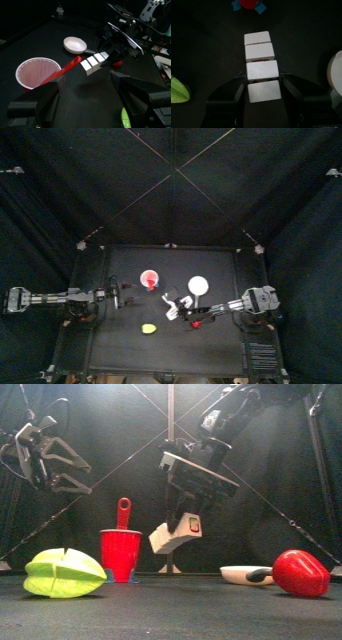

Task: Place sushi roll in center

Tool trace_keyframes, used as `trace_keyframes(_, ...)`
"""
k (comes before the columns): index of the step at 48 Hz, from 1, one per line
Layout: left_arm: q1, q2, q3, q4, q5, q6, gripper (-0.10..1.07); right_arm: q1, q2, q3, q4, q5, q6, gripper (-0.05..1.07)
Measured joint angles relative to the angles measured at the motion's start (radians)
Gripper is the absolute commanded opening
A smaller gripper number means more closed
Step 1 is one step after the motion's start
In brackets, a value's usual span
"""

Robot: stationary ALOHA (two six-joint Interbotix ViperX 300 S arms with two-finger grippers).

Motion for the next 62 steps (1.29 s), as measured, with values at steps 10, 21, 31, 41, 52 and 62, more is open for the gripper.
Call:
trace_keyframes(10, 0.0, -0.002, 0.0, 0.0, 0.0, 0.0, 1.04, 0.014, 0.023, 0.015, -0.064, 0.031, 0.245, 0.63)
trace_keyframes(21, 0.0, 0.0, 0.0, 0.0, 0.0, 0.0, 1.04, 0.035, 0.026, 0.072, -0.141, 0.06, 0.532, 0.64)
trace_keyframes(31, 0.0, -0.002, 0.0, 0.002, 0.0, 0.0, 1.04, 0.087, 0.058, 0.118, -0.252, 0.121, 0.862, 0.64)
trace_keyframes(41, 0.0, 0.0, 0.0, 0.0, 0.0, 0.0, 1.04, 0.137, 0.112, 0.112, -0.272, 0.129, 1.017, 0.64)
trace_keyframes(52, 0.0, 0.0, 0.0, -0.006, 0.0, 0.0, 1.04, 0.152, 0.175, 0.049, -0.183, 0.164, 1.048, 0.64)
trace_keyframes(62, 0.002, -0.002, 0.0, -0.006, 0.0, 0.0, 1.04, 0.156, 0.202, 0.012, -0.172, 0.215, 1.057, 0.65)
